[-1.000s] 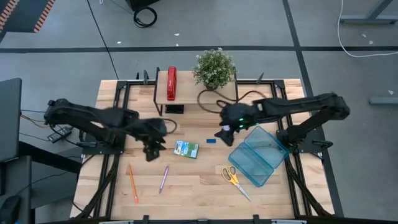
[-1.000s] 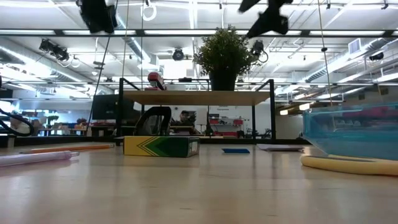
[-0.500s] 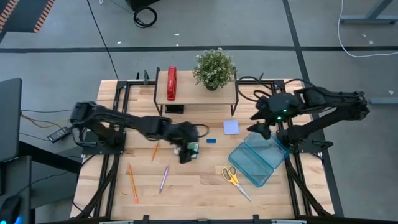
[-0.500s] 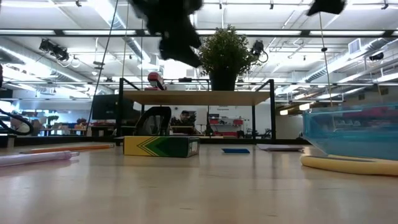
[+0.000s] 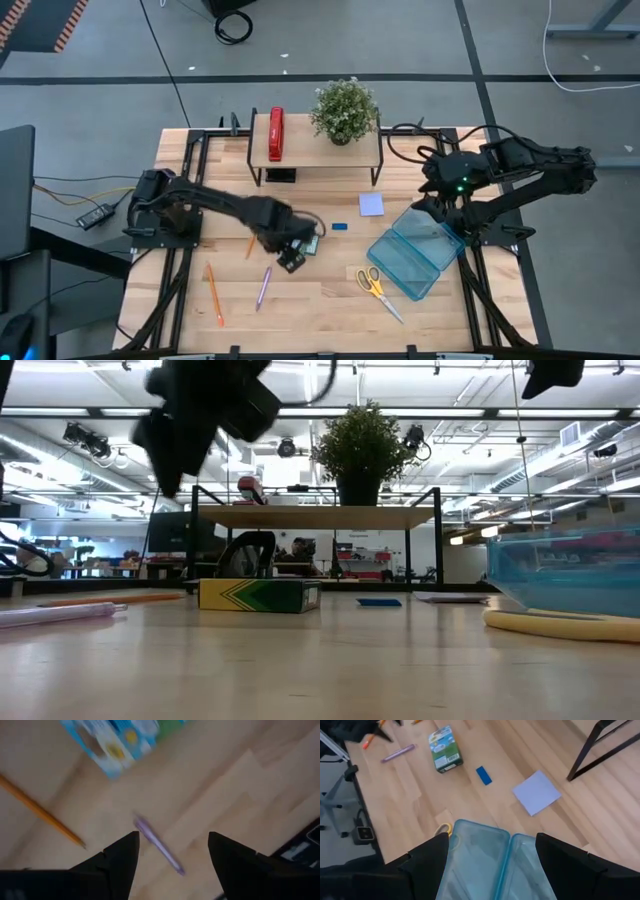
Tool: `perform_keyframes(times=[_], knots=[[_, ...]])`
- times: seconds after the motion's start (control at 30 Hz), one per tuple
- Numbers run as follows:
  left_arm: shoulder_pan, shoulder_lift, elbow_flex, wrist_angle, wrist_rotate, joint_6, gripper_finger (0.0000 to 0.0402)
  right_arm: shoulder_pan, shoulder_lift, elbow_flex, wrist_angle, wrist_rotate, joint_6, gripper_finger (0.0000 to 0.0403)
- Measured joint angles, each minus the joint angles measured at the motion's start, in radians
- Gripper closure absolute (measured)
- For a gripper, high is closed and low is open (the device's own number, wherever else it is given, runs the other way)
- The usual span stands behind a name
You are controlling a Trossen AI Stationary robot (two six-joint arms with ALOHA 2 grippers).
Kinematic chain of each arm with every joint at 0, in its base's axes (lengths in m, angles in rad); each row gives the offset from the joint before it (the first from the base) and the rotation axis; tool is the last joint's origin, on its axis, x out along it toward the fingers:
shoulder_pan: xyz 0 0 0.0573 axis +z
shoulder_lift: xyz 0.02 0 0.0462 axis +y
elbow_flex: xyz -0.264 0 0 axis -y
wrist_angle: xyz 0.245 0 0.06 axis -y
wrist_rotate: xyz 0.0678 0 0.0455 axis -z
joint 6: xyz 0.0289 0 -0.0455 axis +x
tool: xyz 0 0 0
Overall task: Pack school essentials
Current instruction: Put the violet pen into the blue supply box
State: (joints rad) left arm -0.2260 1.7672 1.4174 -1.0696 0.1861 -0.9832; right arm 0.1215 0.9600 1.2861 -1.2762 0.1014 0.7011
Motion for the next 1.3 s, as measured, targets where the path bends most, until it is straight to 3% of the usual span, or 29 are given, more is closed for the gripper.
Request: perform_keyframes(times=[0.13, 0.33, 0.47, 0.6, 0.77, 1.1, 1.3], knots=[[-0.094, 0.008, -0.034, 0.079, -0.07, -0.163, 0.0166, 0.0, 0.001, 0.0, -0.002, 0.019, -0.068, 0.0095], [-0.173, 0.011, -0.199, 0.117, -0.066, -0.439, 0.0184, 0.0, 0.0, 0.0, -0.015, 0.021, -0.195, 0.0095], [-0.203, 0.008, -0.257, 0.236, -0.06, -0.535, 0.0183, 0.0, 0.0, 0.0, -0.016, 0.021, -0.239, 0.0095], [-0.199, 0.007, -0.273, 0.256, -0.124, -0.619, 0.0176, 0.0, 0.0, 0.0, -0.016, 0.014, -0.235, 0.0095], [-0.173, 0.006, -0.322, 0.264, -0.138, -0.615, 0.0185, 0.0, 0.0, 0.0, -0.016, 0.002, -0.212, 0.0095], [-0.147, -0.001, -0.426, 0.432, -0.135, -0.602, 0.0213, 0.0, 0.0, 0.0, -0.016, -0.016, -0.189, 0.0095], [-0.145, -0.003, -0.47, 0.443, -0.108, -0.571, 0.0255, 0.0, 0.0, 0.0, -0.016, -0.016, -0.189, 0.0095]])
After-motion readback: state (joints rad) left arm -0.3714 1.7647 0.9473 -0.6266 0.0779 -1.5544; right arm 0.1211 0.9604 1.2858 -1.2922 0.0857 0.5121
